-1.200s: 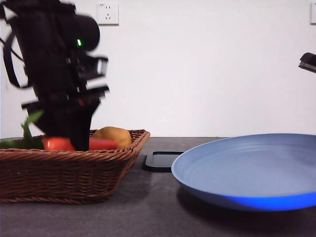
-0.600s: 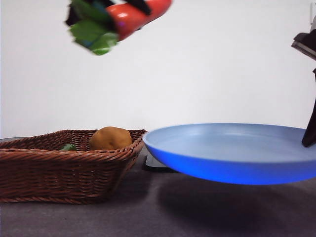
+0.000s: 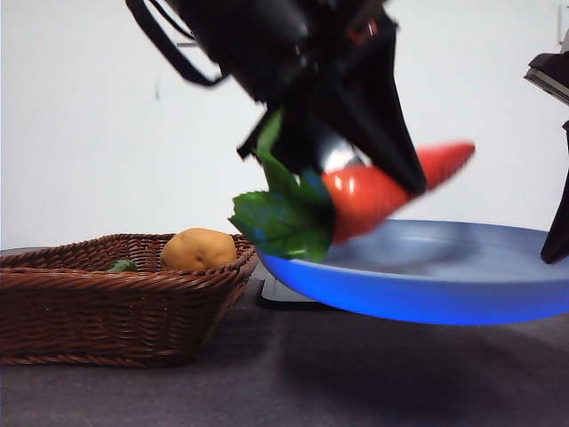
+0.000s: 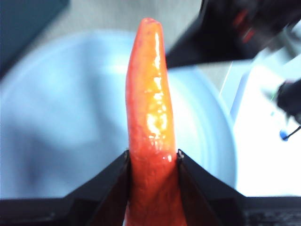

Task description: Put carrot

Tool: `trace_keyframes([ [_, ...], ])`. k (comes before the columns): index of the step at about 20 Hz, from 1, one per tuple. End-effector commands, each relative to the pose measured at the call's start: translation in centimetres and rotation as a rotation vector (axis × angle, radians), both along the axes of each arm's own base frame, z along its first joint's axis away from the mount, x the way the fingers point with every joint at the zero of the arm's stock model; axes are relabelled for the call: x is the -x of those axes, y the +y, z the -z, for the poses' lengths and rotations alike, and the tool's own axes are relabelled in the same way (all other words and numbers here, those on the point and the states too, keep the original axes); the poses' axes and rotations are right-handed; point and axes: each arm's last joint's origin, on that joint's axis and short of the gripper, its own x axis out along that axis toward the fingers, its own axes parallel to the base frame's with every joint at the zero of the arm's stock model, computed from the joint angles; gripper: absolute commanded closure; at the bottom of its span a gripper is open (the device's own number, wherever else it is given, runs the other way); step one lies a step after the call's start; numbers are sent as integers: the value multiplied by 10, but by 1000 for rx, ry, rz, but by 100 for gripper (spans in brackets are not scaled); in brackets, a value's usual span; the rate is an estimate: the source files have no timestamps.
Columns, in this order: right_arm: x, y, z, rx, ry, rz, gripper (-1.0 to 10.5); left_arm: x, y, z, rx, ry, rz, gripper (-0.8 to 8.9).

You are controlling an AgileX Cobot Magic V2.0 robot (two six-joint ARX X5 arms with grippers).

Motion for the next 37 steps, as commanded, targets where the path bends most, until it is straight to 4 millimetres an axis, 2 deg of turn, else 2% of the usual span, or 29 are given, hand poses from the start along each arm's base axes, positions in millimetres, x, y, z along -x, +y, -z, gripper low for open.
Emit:
trace_keyframes([
  [1, -1, 1, -1, -12, 2, 0, 941, -2, -8, 11, -28, 21, 6, 666],
  [4, -1, 1, -1, -11, 6, 0, 941, -2, -10, 13, -51, -4, -14, 577],
  [8, 0, 1, -1, -10, 8, 0, 941, -3, -11, 11, -48, -38, -35, 576],
  [10, 0, 1, -1, -9, 9, 2, 941, -2, -8, 3, -23, -37, -48, 576],
  [13, -3, 1, 2, -4, 27, 4, 941, 3, 6, -27, 52, -92, -72, 576],
  [16, -13, 0, 0, 1, 41, 18, 941, 14, 30, -68, 152, -166, -96, 576],
  [19, -37, -3, -9, 21, 30, 26, 941, 32, 62, -106, 242, -253, -134, 576],
  [23, -90, -11, -24, 43, 13, 57, 941, 54, 95, -134, 256, -365, -238, 576],
  [26, -132, -14, -23, 53, 30, 74, 941, 65, 109, -140, 254, -376, -253, 576],
  [31, -190, -10, 1, 55, 56, 85, 941, 68, 113, -139, 220, -364, -262, 576],
  [33, -204, -9, 14, 47, 69, 105, 941, 68, 113, -139, 220, -364, -262, 576],
  [37, -213, -9, 33, 57, 81, 120, 941, 68, 112, -138, 218, -363, -262, 576],
])
